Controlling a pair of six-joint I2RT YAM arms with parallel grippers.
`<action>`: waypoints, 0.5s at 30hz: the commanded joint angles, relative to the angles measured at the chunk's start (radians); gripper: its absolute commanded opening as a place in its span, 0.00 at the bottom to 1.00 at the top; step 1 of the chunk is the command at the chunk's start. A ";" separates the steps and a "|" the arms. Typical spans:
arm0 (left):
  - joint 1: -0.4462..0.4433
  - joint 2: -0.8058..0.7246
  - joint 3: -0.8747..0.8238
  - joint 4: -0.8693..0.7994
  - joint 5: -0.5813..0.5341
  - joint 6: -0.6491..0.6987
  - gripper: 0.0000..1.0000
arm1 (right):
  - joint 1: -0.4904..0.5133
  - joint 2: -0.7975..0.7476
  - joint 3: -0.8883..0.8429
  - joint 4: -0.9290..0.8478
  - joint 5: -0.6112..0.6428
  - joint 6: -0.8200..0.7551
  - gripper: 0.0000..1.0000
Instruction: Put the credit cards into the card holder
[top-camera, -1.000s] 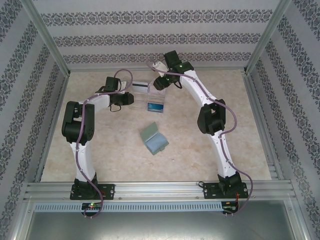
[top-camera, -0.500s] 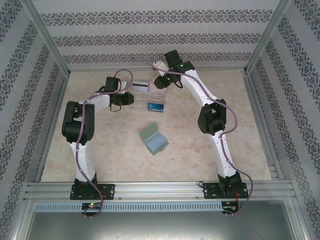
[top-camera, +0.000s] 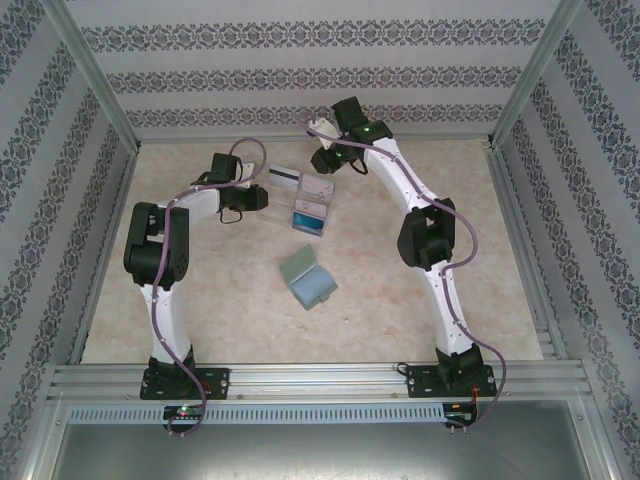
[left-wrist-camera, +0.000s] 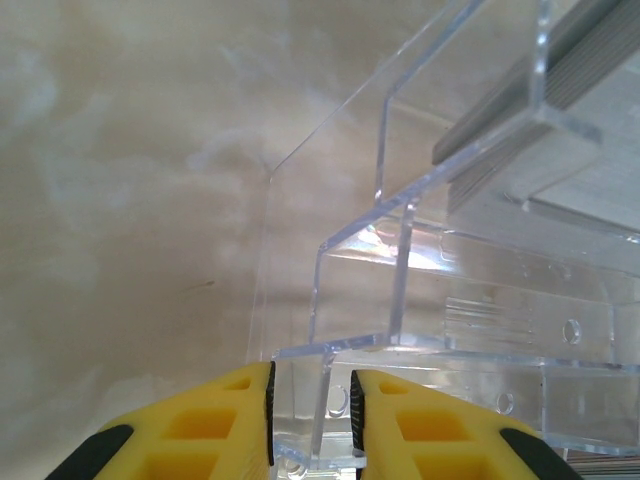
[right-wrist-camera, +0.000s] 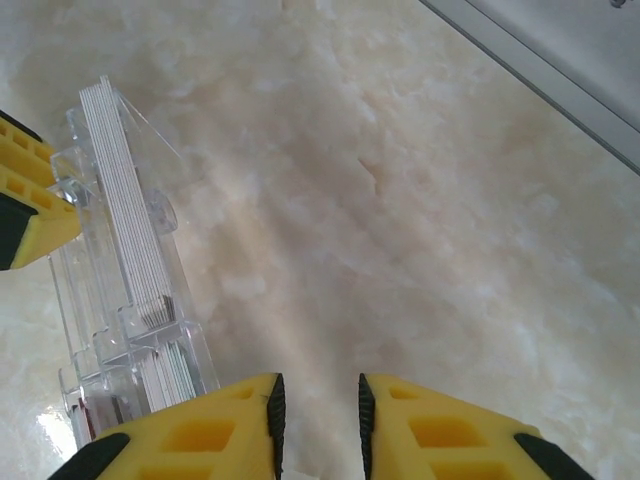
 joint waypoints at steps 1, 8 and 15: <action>0.000 0.034 0.012 -0.076 0.033 0.009 0.25 | -0.015 -0.067 -0.026 -0.006 -0.067 0.035 0.28; 0.002 0.040 0.025 -0.084 0.033 0.009 0.25 | -0.014 -0.198 -0.180 0.051 -0.118 0.071 0.33; 0.000 0.043 0.033 -0.092 0.033 0.010 0.25 | 0.038 -0.273 -0.347 -0.010 -0.128 0.027 0.50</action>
